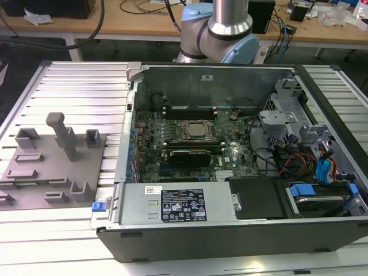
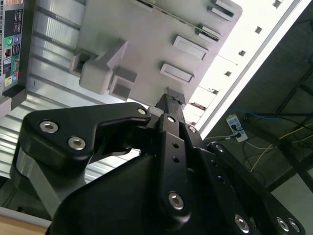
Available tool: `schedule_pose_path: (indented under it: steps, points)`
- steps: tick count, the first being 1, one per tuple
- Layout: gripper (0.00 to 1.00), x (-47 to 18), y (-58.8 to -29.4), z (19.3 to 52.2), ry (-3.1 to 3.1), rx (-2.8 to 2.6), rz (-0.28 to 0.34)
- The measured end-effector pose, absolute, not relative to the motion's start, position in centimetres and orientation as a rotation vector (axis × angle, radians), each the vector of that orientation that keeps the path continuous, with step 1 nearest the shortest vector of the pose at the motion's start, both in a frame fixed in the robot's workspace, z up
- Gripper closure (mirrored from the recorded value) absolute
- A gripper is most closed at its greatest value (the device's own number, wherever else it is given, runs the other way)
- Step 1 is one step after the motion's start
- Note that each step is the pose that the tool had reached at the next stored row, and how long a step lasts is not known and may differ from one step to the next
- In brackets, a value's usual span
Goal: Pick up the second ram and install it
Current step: 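Reach for the second ram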
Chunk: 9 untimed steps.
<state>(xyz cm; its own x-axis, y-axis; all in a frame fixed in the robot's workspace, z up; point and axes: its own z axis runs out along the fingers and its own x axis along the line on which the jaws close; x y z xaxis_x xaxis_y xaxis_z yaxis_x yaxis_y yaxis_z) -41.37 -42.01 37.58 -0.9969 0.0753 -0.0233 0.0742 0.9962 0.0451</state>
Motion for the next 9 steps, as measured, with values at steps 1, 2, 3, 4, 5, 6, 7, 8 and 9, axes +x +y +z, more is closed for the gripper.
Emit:
schedule_pose_path:
  steps: [1,2,3,4,5,6,7,8,9]
  points:
    - [0.89,-41.35,-42.04,37.57,3.114,0.117,0.069]
    - [0.89,-41.33,-42.10,37.53,3.114,0.117,0.069]
    - [0.89,-41.32,-42.14,37.52,3.114,0.117,0.069]
    - [0.89,-41.31,-42.17,37.51,3.114,0.117,0.069]
    - [0.89,-41.30,-42.22,37.49,3.114,0.117,0.069]
    - [0.89,-41.28,-42.29,37.45,3.114,0.117,0.069]
    - [0.89,-41.24,-42.34,37.42,3.114,0.117,0.069]
    - [0.89,-41.21,-42.39,37.38,3.114,0.117,0.069]
    - [0.89,-41.18,-42.44,37.34,3.114,0.117,0.069]
